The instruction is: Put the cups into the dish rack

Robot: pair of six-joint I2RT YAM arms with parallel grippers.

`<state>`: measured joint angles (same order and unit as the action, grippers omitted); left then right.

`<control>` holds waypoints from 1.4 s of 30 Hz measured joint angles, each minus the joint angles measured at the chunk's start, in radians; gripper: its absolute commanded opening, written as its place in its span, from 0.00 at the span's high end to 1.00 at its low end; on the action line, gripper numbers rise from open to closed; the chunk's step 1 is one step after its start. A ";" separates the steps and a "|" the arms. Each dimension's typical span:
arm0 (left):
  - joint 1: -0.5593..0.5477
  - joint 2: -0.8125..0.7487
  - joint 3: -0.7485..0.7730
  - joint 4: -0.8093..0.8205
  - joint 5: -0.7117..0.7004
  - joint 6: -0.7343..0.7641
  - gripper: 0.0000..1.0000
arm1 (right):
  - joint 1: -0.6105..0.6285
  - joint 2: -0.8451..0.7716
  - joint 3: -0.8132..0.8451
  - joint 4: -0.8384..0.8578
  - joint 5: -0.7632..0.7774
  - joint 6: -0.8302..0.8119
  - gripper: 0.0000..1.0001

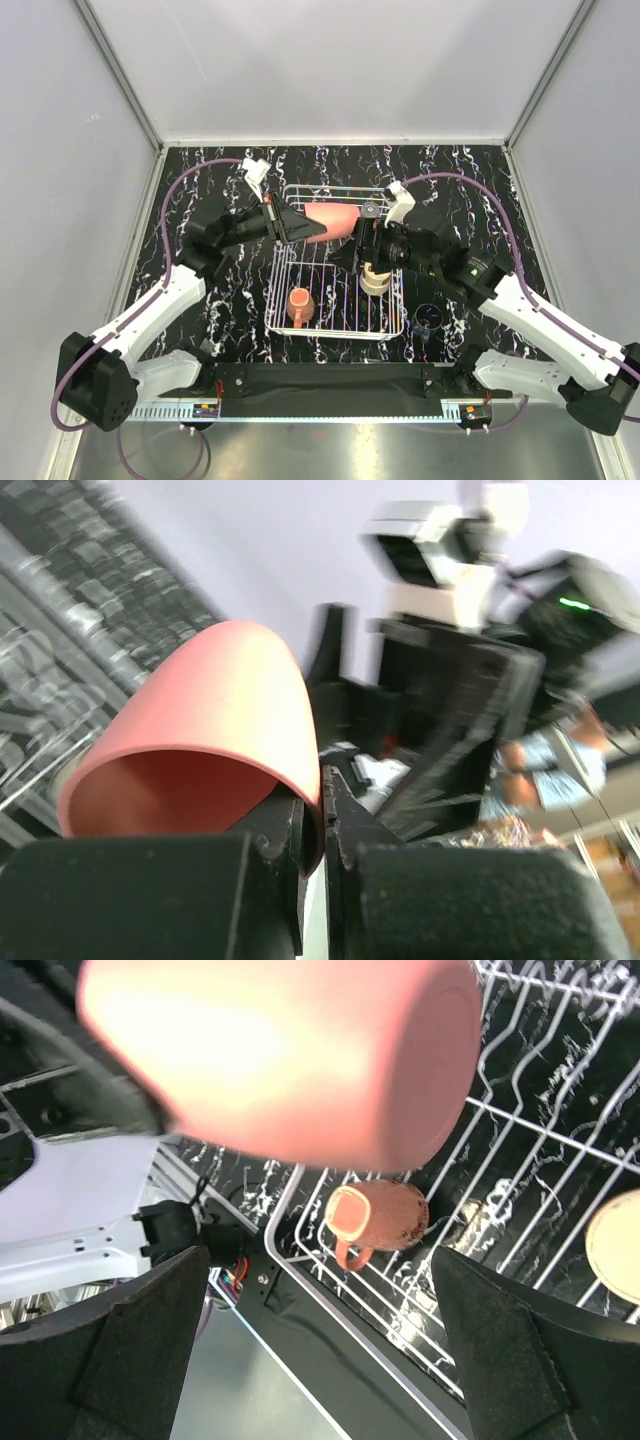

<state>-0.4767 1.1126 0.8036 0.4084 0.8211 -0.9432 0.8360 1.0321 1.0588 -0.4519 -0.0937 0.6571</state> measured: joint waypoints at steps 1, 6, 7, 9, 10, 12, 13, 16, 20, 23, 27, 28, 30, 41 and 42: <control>0.000 -0.001 -0.007 0.060 0.023 -0.019 1.00 | 0.000 -0.006 -0.001 0.008 -0.009 -0.004 0.00; 0.001 -0.013 -0.032 0.299 0.134 -0.110 1.00 | -0.001 -0.073 -0.006 0.033 -0.039 -0.019 0.00; 0.001 -0.013 -0.032 0.334 0.152 -0.125 1.00 | -0.001 -0.092 -0.008 0.042 -0.051 -0.023 0.00; 0.001 -0.013 -0.032 0.388 0.179 -0.155 1.00 | -0.001 -0.125 -0.014 0.064 -0.069 -0.026 0.00; 0.001 -0.012 -0.032 0.433 0.195 -0.182 1.00 | -0.001 -0.140 -0.019 0.077 -0.079 -0.028 0.00; 0.001 -0.004 -0.036 0.521 0.212 -0.239 1.00 | -0.002 -0.170 -0.033 0.101 -0.093 -0.028 0.00; 0.002 0.006 -0.038 0.583 0.223 -0.278 1.00 | -0.002 -0.183 -0.042 0.113 -0.103 -0.029 0.00; 0.003 0.075 -0.039 0.759 0.244 -0.443 1.00 | -0.001 -0.206 -0.064 0.145 -0.119 -0.027 0.00; 0.005 0.209 -0.037 0.828 0.253 -0.612 1.00 | -0.002 -0.205 -0.080 0.185 -0.138 -0.024 0.00; 0.016 0.244 -0.042 0.834 0.248 -0.678 1.00 | -0.006 -0.198 -0.089 0.193 -0.140 -0.021 0.00; 0.019 0.238 -0.042 0.862 0.249 -0.702 1.00 | -0.006 -0.180 -0.084 0.204 -0.136 -0.023 0.00; 0.019 0.238 -0.042 0.869 0.250 -0.707 1.00 | -0.006 -0.178 -0.083 0.207 -0.136 -0.024 0.00; 0.019 0.238 -0.042 0.875 0.249 -0.713 1.00 | -0.006 -0.173 -0.081 0.212 -0.134 -0.026 0.00; 0.019 0.237 -0.042 0.888 0.252 -0.729 1.00 | -0.006 -0.143 -0.013 0.154 -0.065 -0.082 0.00; 0.019 0.237 -0.042 0.893 0.251 -0.730 1.00 | -0.006 -0.126 0.010 0.140 -0.062 -0.087 0.00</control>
<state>-0.4576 1.3491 0.7612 1.3010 1.0725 -1.6730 0.8303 0.9062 1.0687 -0.3122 -0.1555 0.5697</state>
